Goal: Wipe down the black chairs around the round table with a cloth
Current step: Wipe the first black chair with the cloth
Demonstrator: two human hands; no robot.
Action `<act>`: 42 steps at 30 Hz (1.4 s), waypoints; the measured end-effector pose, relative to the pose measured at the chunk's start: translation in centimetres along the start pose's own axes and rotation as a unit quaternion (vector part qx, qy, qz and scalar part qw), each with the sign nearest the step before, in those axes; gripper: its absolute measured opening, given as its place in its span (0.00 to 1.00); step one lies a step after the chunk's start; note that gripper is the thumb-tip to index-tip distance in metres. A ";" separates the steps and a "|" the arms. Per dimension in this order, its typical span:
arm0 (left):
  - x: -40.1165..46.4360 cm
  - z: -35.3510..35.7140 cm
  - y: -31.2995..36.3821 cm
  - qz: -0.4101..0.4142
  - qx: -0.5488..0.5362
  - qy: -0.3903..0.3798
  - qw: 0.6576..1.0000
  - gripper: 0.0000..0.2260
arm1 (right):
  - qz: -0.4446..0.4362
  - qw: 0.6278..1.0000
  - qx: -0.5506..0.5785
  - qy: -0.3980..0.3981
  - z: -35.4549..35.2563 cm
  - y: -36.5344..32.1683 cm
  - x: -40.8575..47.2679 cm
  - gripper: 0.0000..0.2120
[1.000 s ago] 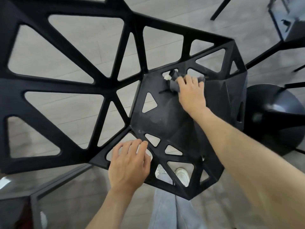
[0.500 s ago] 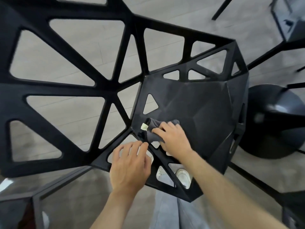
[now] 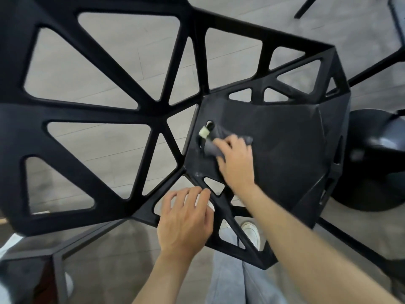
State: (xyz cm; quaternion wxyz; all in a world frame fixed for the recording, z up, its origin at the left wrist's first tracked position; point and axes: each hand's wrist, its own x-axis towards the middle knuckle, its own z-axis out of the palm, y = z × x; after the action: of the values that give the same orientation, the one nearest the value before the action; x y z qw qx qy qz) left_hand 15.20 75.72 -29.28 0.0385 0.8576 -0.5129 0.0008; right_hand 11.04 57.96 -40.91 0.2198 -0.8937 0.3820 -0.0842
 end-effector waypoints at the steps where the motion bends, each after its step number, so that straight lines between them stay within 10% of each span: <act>1: 0.1 -0.1 0.0 -0.002 -0.001 -0.005 1.000 0.10 | -0.019 0.999 0.013 -0.022 0.4 -0.8 -2.2 0.16; 7: 0.2 -0.3 0.0 -0.012 -0.015 -0.046 0.999 0.10 | -0.217 0.973 -0.040 -0.066 0.6 0.5 -2.6 0.16; 16: -0.1 -0.2 -0.3 0.001 -0.025 -0.056 0.998 0.10 | 0.081 0.994 -0.019 0.077 1.0 -2.2 12.8 0.15; 25: 0.0 -0.5 0.0 -0.014 -0.042 -0.071 0.997 0.18 | -0.126 0.989 0.019 -0.075 1.9 -3.9 0.7 0.19; 31: 0.0 -0.1 -0.1 -0.008 -0.032 -0.056 0.998 0.14 | 0.059 0.997 -0.018 0.037 1.3 -3.7 11.3 0.17; 42: 0.0 -0.3 -0.1 -0.001 -0.038 -0.070 0.997 0.13 | -0.073 0.997 -0.016 0.005 0.6 -2.1 9.0 0.18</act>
State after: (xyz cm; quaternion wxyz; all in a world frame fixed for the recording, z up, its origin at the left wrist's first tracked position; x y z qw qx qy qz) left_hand 15.33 75.77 -28.96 0.0354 0.8542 -0.5128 -0.0791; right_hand 18.83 52.98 -40.66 0.1971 -0.9222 0.3178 -0.0987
